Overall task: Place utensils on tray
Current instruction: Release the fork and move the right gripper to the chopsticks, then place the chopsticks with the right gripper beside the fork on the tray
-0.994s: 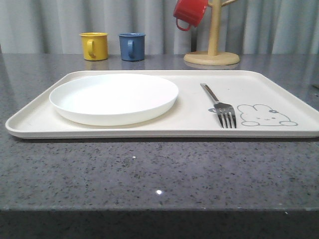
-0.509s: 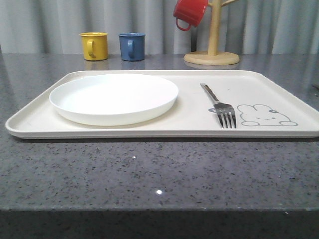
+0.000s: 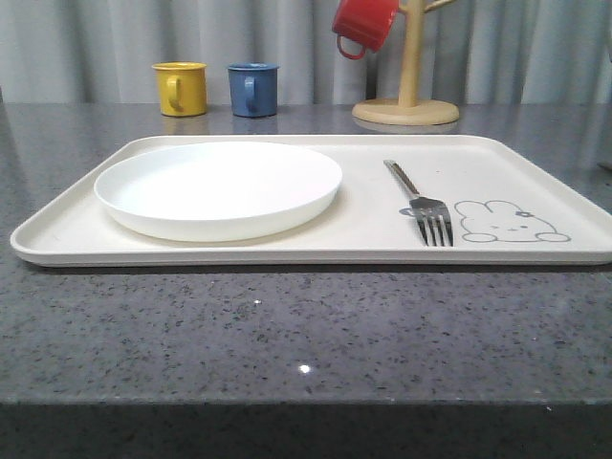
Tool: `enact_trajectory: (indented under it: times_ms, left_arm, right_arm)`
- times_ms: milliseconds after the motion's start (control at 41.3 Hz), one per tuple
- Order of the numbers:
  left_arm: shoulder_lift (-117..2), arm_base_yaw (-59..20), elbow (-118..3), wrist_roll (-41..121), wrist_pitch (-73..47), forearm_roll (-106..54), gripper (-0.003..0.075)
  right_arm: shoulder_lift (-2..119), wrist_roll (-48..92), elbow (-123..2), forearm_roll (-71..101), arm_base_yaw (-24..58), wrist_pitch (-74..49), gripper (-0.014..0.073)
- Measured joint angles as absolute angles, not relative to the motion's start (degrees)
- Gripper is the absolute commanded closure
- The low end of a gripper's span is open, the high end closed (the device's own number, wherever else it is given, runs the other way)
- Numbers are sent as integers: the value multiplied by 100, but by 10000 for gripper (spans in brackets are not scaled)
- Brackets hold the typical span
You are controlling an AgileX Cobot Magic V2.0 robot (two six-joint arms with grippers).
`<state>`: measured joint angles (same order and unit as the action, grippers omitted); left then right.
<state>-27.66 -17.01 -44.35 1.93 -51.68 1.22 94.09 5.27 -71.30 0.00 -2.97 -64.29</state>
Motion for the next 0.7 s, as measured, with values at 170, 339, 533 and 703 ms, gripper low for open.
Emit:
enact_trajectory:
  times_ms: [170, 339, 533, 703]
  left_arm:
    - [-2766, -1701, -4435, 193, -5168, 122, 407]
    - [-2766, -1701, -4435, 193, -5168, 122, 407]
    - [-2766, -1701, -4435, 193, -5168, 122, 407]
    - [-2766, -1701, -4435, 193, -5168, 122, 407]
  right_arm:
    - [9409, 527, -7130, 0, -302, -6420, 515]
    - [9375, 527, -7140, 77, -310, -6451, 515]
    - [9057, 527, -7154, 771, -230, -6623, 515]
    - [8980, 446, -7562, 1144, 257, -6932, 515]
